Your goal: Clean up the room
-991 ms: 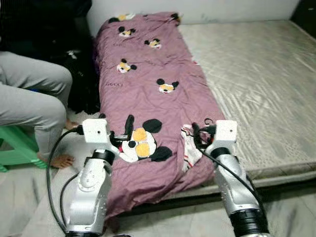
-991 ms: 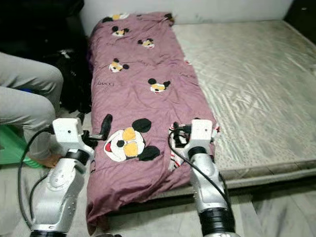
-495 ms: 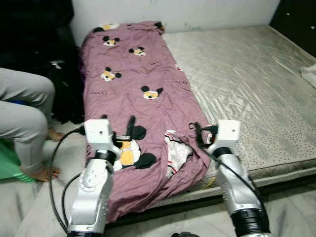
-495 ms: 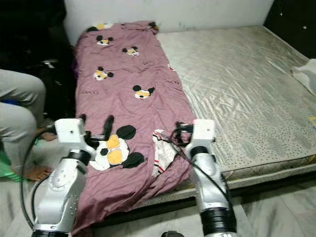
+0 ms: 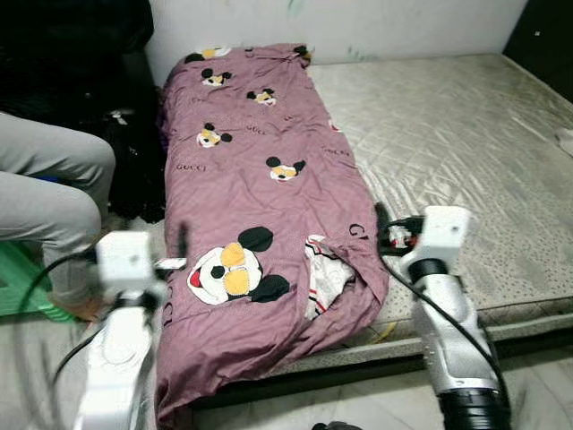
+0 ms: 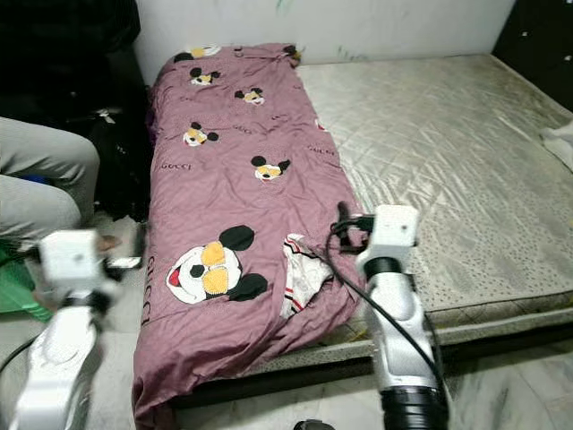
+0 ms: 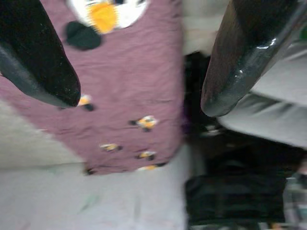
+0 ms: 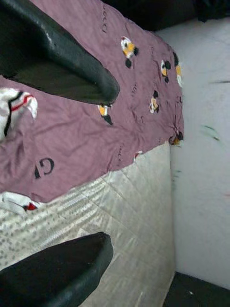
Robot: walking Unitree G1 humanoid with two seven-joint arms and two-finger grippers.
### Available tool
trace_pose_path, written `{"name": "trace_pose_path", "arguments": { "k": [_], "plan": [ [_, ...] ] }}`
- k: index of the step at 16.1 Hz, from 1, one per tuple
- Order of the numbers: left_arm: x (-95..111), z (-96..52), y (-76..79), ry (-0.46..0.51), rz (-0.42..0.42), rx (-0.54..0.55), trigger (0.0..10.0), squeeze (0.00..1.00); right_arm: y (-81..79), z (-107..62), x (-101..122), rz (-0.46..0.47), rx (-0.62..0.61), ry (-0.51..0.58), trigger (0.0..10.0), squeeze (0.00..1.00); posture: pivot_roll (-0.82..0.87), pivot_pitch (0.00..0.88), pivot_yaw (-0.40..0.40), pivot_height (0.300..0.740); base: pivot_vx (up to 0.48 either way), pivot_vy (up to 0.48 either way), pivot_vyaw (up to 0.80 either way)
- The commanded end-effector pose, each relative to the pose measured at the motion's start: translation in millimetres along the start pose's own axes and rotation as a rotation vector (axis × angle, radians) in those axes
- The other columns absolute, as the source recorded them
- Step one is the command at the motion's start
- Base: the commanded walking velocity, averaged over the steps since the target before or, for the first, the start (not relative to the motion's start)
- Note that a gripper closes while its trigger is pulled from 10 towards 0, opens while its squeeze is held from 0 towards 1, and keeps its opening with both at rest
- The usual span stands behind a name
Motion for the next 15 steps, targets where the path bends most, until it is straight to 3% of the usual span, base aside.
{"name": "trace_pose_path", "arguments": {
  "k": [1, 3, 7, 11, 13, 15],
  "plan": [
    [-0.1, -3.8, -7.0, -0.001, 0.029, 0.025, 10.0, 0.0, 4.0, -2.9, -1.0, 0.004, -0.009, -0.009, 10.0, 0.0, -0.01, 0.107, 0.004, 0.74, 0.0, 0.0, 0.0],
    [-8.0, -14.1, -15.8, -0.037, 0.013, 0.01, 10.0, 0.0, 12.2, -7.8, -9.7, -0.015, -0.022, -0.034, 10.0, 0.0, 0.0, 0.113, -0.002, 0.74, 0.0, 0.0, 0.0],
    [-21.3, -18.8, -4.2, -0.083, -0.007, -0.029, 10.0, 0.0, 5.2, -12.0, -14.5, 0.009, -0.022, -0.065, 10.0, 0.0, -0.02, 0.118, 0.0, 0.74, 0.0, 0.0, 0.0],
    [-24.3, -18.3, -2.5, -0.099, -0.019, -0.047, 10.0, 0.0, 7.3, -16.7, -20.4, 0.01, -0.027, -0.093, 10.0, 0.0, -0.03, 0.127, 0.0, 0.74, 0.0, 0.0, -0.8],
    [-24.3, -16.8, -4.0, -0.1, -0.088, -0.016, 10.0, 0.0, 5.1, -15.9, -20.5, 0.001, -0.022, -0.097, 10.0, 0.0, -0.03, 0.123, -0.005, 0.74, 0.0, 0.0, -0.8],
    [-24.2, -16.8, -7.3, -0.091, -0.074, 0.009, 10.0, 0.0, 1.6, -15.5, -19.4, 0.001, -0.01, -0.097, 10.0, 0.0, -0.04, 0.116, -0.007, 0.74, 0.0, 0.0, -0.8]
  ]
}}
Point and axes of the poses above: a point about 5 cm out from each wrist's last joint towards the gripper, its own z axis pointing out of the wrist towards the gripper, its own x axis along the axis of the wrist's last joint, y = z × x, the point moved 2 cm from there along z, pointing out of the wrist towards the gripper, and after that the axes turned 3 degrees about -z, right-handed, at the moved point
